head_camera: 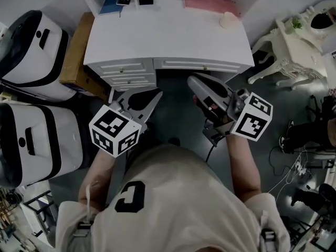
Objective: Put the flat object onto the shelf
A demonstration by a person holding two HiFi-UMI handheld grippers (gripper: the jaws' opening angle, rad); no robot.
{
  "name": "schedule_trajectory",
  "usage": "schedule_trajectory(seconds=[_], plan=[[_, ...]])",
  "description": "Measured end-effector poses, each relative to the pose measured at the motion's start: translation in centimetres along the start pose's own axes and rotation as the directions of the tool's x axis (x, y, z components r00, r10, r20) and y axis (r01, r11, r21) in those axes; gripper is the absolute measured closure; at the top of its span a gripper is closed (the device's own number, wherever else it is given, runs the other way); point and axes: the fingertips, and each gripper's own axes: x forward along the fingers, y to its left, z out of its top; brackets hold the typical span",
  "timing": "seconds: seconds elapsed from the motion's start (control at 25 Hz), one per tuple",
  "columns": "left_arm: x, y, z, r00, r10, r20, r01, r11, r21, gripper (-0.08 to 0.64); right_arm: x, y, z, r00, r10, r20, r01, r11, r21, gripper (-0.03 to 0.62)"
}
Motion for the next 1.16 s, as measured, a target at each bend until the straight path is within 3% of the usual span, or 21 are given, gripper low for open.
schedule_trajectory(seconds=[0.44,1.16], plan=[[-1.7,-1.0,-2.2,0.992,0.114,-0.051,-0.116,0.993,-0.038,0.546,-0.1,-0.1,-2.5,0.997,0.071,-0.021,-0.069,0.995,0.071,0.569],[-3.8,6.5,-0.2,0.999,0.011,0.031,-0.01,0.999,-0.043,0.546,7.3,-0.8,-1.8,0.998,-0.062,0.022,0.06,0.995,0.084,0.569]])
